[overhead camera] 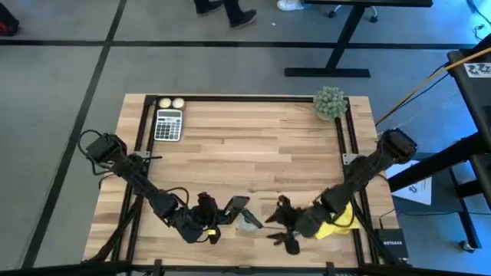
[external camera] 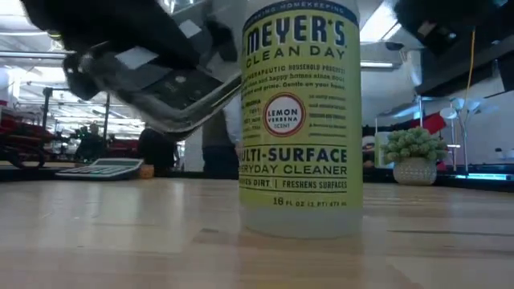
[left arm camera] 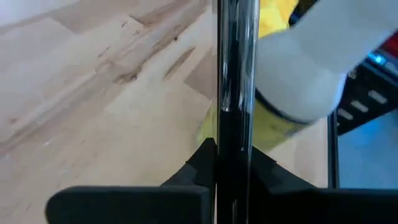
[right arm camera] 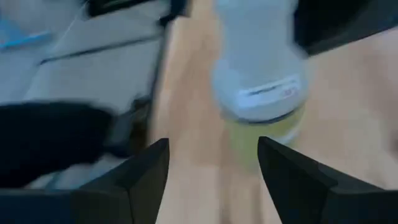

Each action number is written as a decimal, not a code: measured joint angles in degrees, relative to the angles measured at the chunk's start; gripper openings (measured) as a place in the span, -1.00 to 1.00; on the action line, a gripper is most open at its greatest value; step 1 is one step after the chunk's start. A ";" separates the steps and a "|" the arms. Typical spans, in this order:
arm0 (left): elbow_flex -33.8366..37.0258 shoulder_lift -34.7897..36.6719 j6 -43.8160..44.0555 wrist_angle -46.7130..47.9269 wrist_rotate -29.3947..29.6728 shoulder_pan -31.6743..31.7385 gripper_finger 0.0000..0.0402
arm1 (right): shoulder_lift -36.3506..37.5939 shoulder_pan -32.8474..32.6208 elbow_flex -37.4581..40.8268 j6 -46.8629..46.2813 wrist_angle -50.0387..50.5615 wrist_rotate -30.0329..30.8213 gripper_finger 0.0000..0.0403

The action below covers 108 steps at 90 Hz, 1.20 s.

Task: Apply microfiber cloth
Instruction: Spray the back screen of the black cellphone using the spray bottle

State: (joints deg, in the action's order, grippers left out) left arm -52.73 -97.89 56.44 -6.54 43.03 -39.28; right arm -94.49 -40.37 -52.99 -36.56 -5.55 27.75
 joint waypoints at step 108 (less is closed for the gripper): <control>-0.07 -3.28 -5.91 -10.78 -6.14 2.90 -0.91 | -2.06 -4.11 0.20 -8.43 8.04 6.14 0.13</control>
State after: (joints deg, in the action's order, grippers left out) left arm -52.80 -101.17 50.52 -17.32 36.89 -36.38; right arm -96.56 -44.48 -52.80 -44.99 2.48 33.89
